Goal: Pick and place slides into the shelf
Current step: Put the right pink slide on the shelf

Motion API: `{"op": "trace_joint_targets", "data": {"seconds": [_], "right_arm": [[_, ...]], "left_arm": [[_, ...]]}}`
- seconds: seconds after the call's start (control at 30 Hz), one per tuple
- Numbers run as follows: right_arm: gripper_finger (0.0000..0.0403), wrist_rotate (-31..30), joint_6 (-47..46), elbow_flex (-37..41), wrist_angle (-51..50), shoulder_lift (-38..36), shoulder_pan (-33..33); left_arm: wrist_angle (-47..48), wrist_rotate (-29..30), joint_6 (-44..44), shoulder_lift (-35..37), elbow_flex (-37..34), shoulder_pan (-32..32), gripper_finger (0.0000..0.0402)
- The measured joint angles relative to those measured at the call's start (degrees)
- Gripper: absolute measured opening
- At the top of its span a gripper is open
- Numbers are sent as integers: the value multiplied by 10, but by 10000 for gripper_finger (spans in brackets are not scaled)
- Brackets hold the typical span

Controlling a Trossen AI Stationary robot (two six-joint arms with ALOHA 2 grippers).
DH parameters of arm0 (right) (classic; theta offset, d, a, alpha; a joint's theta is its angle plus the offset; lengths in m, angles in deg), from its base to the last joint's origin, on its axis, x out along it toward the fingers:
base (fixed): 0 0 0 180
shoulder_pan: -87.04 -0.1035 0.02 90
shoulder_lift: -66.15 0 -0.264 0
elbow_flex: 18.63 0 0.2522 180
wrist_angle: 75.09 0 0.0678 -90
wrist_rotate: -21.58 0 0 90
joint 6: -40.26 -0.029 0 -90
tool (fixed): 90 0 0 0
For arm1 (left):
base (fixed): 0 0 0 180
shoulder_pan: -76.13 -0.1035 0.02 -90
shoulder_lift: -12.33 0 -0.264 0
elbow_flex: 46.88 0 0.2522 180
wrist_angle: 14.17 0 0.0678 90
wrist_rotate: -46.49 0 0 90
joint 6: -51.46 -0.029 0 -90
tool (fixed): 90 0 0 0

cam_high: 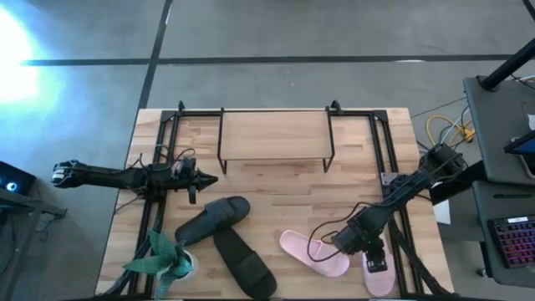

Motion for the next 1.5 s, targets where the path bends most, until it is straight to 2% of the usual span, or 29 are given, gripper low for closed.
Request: {"op": "trace_joint_targets", "data": {"seconds": [0.27, 0.43, 0.57, 0.7, 0.8, 1.0, 1.13, 1.27, 1.37, 1.43, 1.5], "right_arm": [[12, -6, -51, -3, 15, -9, 0], [11, -22, -104, -8, 32, -43, 1], [11, -71, -191, -14, 32, -106, 0], [11, -151, -329, -15, 32, -199, 0], [11, -262, -441, -15, 44, -283, 0], [11, -618, -574, -15, 91, -408, 0], [11, -826, -584, -15, 153, -433, 1], [11, -1024, -598, -15, 210, -419, 18], [11, -1131, -644, -15, 221, -393, 56], [12, -1156, -703, -15, 229, -369, 96], [12, -1150, -745, -15, 262, -338, 140]], "left_arm": [[0, 0, 0, 0, 0, 0, 0], [0, 0, 0, 0, 0, 0, 0], [0, 0, 0, 0, 0, 0, 0], [0, 0, 0, 0, 0, 0, 0], [0, 0, 0, 0, 0, 0, 0], [0, 0, 0, 0, 0, 0, 0], [0, 0, 0, 0, 0, 0, 0], [0, 0, 0, 0, 0, 0, 0], [0, 0, 0, 0, 0, 0, 0], [0, 0, 0, 0, 0, 0, 0], [0, 0, 0, 0, 0, 0, 0]]}}
